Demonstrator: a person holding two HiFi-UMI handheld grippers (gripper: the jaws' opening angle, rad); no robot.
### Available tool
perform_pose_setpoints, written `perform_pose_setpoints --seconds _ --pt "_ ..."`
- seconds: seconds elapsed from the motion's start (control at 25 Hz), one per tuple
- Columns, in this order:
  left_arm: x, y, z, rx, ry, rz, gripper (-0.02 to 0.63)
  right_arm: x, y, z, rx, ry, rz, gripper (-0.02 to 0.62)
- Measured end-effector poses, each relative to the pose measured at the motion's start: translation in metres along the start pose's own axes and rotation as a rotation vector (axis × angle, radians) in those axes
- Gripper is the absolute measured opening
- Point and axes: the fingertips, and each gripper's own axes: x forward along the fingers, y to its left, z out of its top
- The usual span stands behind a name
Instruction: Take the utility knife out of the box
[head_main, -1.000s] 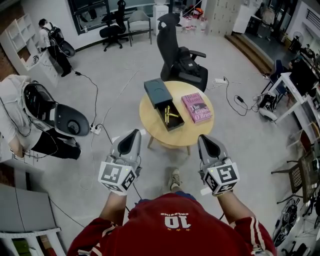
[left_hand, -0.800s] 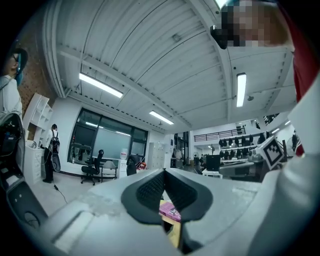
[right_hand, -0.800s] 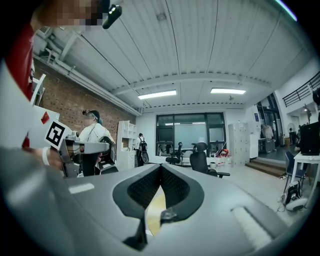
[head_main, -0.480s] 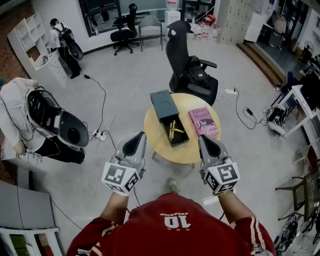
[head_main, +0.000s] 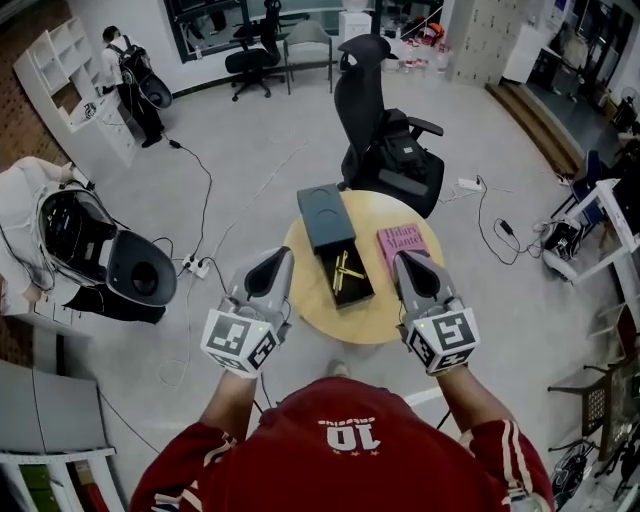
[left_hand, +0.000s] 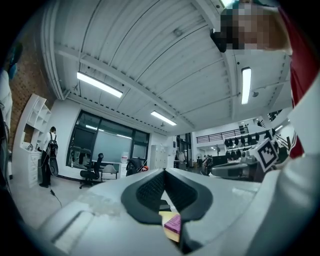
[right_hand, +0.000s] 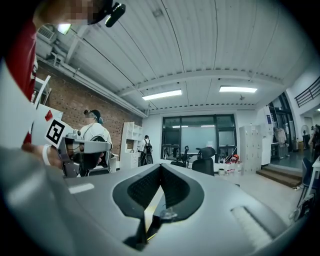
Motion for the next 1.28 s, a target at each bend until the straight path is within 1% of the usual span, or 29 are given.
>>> perform_pose_setpoints --seconds 0.24,0.32,0.44,0.56,0.68,0.96,1.28 --pt "0.016 0.004 -0.015 0.010 0.033 -0.002 0.003 0.013 -0.008 -0.015 -0.022 0.021 0.009 0.002" --pt "0.020 0.005 -0.018 -0.002 0.036 -0.005 0.003 0.017 -0.009 -0.019 -0.023 0.027 0.022 0.044" --pt "0.026 0.005 -0.024 -0.013 0.038 -0.005 0.003 0.022 -0.009 -0.026 -0.029 0.034 0.051 0.061" --pt "0.033 0.005 -0.031 -0.018 0.040 -0.003 0.003 0.031 -0.005 -0.038 -0.037 0.058 0.101 0.119" --pt "0.038 0.005 -0.037 -0.017 0.048 0.004 0.003 0.041 -0.001 -0.055 -0.050 0.098 0.161 0.124" --pt "0.049 0.011 -0.052 -0.037 0.076 0.033 0.003 0.070 0.005 -0.116 -0.091 0.213 0.341 0.126" --pt "0.066 0.026 -0.078 -0.043 0.108 0.050 0.003 0.107 0.001 -0.219 -0.130 0.393 0.450 0.124"
